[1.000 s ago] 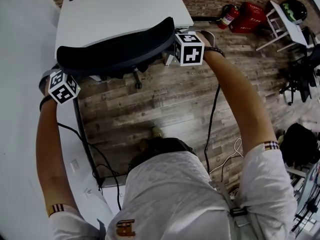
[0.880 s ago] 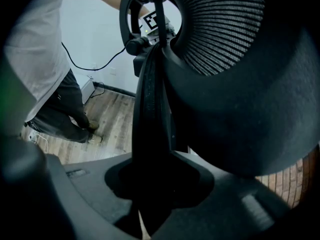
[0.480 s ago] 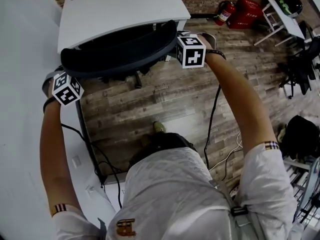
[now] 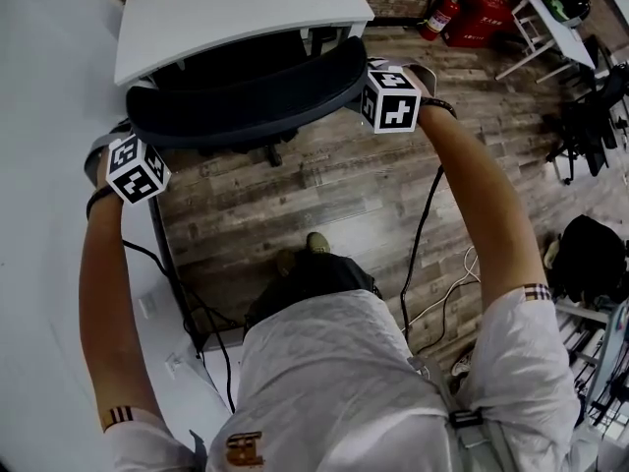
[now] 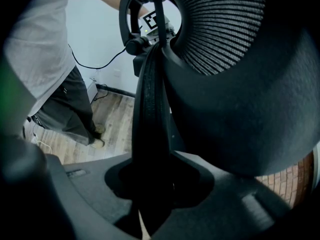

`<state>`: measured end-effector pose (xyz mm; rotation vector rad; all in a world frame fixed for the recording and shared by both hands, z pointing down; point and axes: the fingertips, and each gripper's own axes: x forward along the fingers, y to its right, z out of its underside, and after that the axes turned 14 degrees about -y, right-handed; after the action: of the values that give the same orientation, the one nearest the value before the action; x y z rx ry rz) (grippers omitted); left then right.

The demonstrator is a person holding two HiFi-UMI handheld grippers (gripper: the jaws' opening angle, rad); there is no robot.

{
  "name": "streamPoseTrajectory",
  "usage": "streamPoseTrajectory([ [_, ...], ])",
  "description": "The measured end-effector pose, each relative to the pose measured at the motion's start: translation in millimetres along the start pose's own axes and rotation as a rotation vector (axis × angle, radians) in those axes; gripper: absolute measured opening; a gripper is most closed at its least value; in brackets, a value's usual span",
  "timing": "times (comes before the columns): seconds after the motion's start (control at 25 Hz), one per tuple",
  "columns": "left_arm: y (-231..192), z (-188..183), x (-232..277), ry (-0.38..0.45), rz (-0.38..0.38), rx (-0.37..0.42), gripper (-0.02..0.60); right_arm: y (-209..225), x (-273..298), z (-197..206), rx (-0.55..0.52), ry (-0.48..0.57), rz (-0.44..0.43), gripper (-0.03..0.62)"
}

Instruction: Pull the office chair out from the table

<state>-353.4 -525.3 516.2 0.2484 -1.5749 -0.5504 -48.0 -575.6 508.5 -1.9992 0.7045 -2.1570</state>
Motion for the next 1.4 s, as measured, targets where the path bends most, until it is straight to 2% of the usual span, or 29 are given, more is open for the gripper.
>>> streamPoseTrajectory([
  [0.08, 8, 3, 2, -0.001, 0.015, -0.001, 0.100, -7, -2, -2, 0.004, -0.002, 0.004, 0.118],
  [0.24, 17, -4, -15, 0.004, -0.009, 0.025, 0.098, -26, -11, -4, 0.008, -0.004, -0.001, 0.118],
  [0.64, 62, -10, -44, -0.004, -0.012, 0.015, 0.097, -69, -35, -1, -0.008, 0.005, 0.001, 0.118],
  [1.4, 176, -24, -106, -0.020, -0.005, -0.017, 0.097, -178, -81, 5, -0.044, 0.025, -0.003, 0.118],
])
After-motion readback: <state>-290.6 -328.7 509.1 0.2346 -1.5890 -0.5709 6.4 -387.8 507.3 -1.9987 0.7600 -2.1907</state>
